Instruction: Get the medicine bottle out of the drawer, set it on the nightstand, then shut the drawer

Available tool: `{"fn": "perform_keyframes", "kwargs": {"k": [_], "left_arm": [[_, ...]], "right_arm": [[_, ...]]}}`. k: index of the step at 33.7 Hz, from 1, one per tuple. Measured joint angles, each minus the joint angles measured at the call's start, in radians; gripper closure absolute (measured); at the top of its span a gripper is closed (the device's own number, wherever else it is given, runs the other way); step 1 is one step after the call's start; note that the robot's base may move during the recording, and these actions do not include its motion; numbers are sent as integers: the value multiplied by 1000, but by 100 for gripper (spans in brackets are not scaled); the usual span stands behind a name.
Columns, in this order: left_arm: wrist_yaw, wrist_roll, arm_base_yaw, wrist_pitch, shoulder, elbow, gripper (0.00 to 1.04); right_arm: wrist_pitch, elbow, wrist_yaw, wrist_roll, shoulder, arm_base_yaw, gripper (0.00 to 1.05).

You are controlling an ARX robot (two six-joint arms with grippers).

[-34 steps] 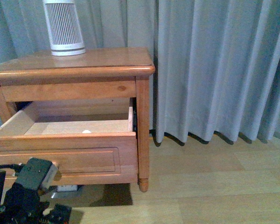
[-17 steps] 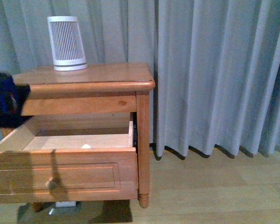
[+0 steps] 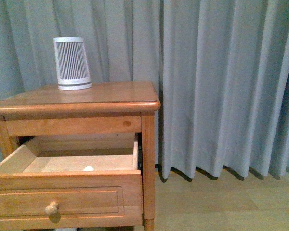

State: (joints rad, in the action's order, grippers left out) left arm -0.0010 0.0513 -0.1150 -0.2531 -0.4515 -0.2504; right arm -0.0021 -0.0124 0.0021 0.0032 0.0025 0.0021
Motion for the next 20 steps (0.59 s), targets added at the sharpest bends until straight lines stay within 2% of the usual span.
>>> {"fn": "perform_keyframes", "kwargs": {"k": [3,4,6,7,8,10,13,18,20], "left_arm": [[-4,6,0,8,22,5,7],[-61,-9,-8,47,28,3,13],[-107,-24,-6,80,47,18,25],[-93,-29,11,82,60,30,32],[-31,-32,51,83,77,45,39],[-9,-37,98,83,100,69,51],[-2,-39,109,83,127,99,67],[-2,-40,110,84,179,142,101],[-2,-42,110,87,192,152,102]], "right_arm": [[0,0,0,0,0,0,7],[0,0,0,0,0,0,7],[0,0,0,0,0,0,7],[0,0,-1,0,0,0,7],[0,0,-1,0,0,0,7],[0,0,0,0,0,0,7],[0,0,-1,0,0,0,7],[0,0,0,0,0,0,7],[0,0,0,0,0,0,7]]}}
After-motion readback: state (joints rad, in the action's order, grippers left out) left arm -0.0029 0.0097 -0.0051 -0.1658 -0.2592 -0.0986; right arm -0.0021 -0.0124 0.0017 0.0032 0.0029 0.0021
